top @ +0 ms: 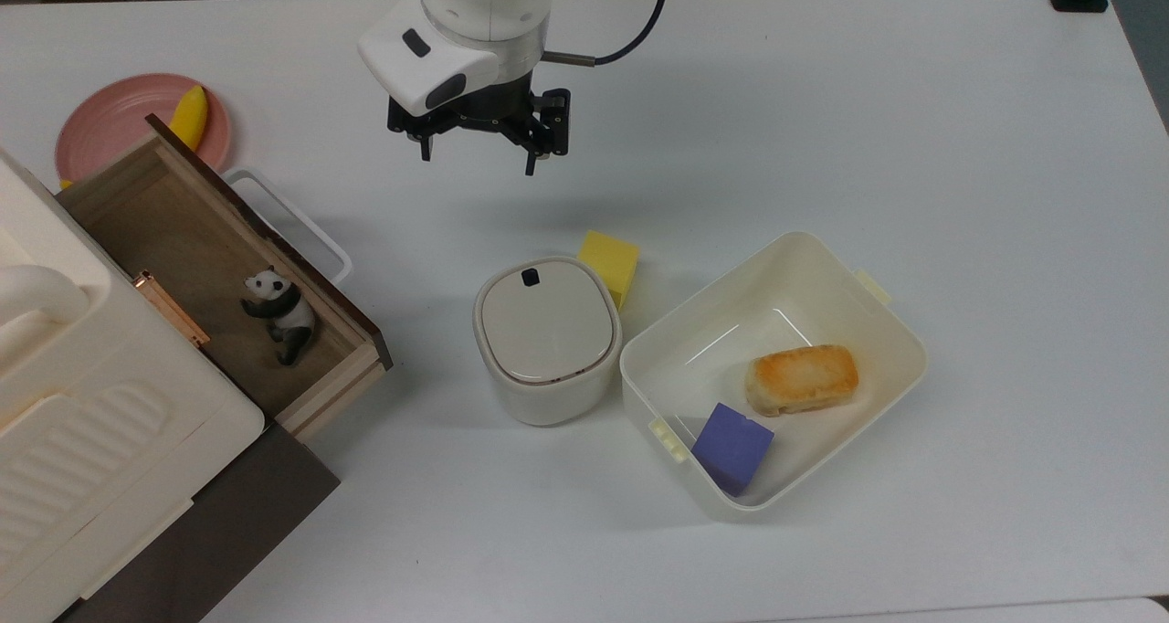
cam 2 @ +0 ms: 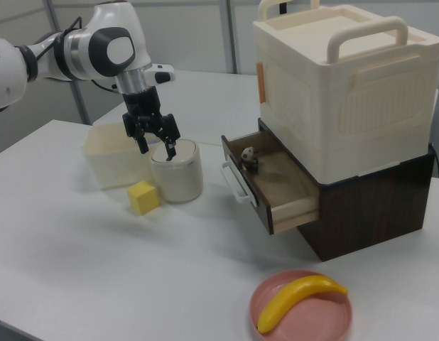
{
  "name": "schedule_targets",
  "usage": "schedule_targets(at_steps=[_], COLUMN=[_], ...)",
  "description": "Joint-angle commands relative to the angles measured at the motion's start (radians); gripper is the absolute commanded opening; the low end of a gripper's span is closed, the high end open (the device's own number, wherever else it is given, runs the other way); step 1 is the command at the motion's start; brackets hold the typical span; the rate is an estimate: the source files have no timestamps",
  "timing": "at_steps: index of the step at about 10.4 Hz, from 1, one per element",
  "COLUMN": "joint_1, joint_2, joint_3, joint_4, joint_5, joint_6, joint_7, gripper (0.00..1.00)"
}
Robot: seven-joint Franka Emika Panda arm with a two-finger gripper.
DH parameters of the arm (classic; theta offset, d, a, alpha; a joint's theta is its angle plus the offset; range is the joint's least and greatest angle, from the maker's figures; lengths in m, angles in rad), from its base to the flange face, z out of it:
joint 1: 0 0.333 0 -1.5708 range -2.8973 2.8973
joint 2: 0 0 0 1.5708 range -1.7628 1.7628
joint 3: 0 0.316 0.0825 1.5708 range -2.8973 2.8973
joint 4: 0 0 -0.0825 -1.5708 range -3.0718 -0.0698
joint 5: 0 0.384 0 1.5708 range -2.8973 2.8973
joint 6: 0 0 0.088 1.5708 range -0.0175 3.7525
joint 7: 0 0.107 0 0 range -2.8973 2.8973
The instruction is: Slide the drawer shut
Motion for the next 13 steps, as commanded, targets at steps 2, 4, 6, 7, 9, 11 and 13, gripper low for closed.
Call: schedule_targets(at_steps=[2,4,6,7,9,11,13], joint_1=[0.017,0.019,0.019,0.021,0.021,0.021,0.022], joint_2=[-0.009,-0.008,-0.008,-0.008,-0.008,-0.005,-0.005], joint_3=[-0.007,-0.007,-0.005,-0.005,-0.005,-0.005,-0.002], joint_4=[-0.01,-0.01,-0.009,-0.009,-0.009,-0.01,-0.01], joint_5=[0.024,0.024,0.023,0.024,0.024,0.024,0.026], joint_6=[-0.03,-0.03,-0.03,-0.028,-0.027,-0.018,-0.016], joint_7=[-0.027,-0.027,-0.024,-0.025,-0.025,-0.025,-0.025], gripper=[1.0,1.0,1.0,1.0,1.0,1.0,1.0])
